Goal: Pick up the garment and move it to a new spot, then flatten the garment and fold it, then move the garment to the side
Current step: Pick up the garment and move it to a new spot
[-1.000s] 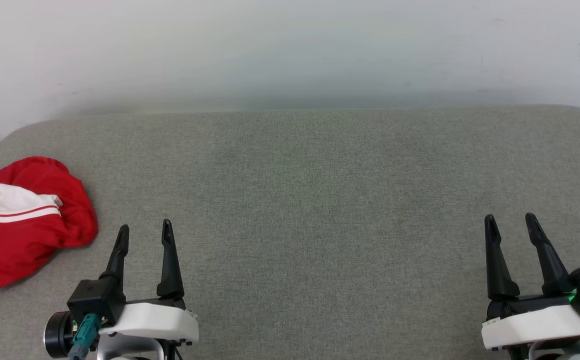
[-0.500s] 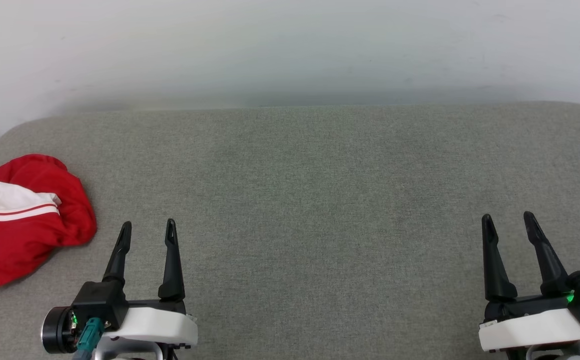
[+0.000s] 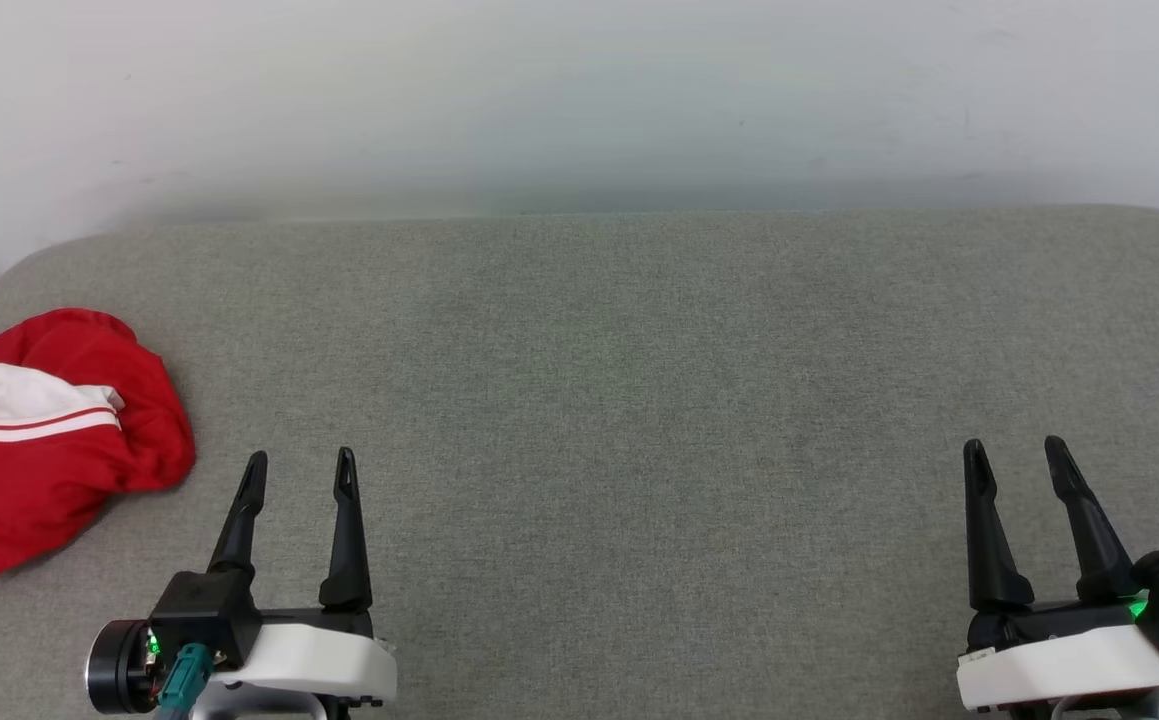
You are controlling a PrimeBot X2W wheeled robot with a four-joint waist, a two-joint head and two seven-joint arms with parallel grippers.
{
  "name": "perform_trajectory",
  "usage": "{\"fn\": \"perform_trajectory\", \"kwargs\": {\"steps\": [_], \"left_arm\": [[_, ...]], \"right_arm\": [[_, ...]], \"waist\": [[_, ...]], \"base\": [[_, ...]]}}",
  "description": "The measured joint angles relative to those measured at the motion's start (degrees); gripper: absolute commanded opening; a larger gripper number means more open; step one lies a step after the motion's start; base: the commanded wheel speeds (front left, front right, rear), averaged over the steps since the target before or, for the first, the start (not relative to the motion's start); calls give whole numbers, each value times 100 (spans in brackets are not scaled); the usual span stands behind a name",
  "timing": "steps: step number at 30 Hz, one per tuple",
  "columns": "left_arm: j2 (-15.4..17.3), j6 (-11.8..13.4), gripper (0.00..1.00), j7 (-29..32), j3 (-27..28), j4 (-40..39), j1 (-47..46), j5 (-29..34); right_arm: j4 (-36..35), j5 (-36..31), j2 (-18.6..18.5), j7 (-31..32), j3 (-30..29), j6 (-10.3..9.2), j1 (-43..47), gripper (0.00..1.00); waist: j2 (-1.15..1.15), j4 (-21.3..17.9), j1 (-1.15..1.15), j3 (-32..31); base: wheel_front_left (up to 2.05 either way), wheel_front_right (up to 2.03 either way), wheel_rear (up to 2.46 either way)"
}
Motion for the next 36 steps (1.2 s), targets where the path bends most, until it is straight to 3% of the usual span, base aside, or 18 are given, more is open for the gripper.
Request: {"fn": "perform_trajectory", "kwargs": {"steps": [14, 36], "left_arm": [[-1, 2, 100, -2, -18, 55, -63, -3], [-2, 183, 100, -2, 66, 129, -237, -211]], "right_arm": [[14, -14, 0, 0, -14, -1, 1, 100], [2, -404, 0, -1, 26, 0, -61, 100]], "waist": [[0, 164, 0, 64], [0, 1730, 0, 326]], "base": [[0, 0, 0], [0, 0, 0]]}}
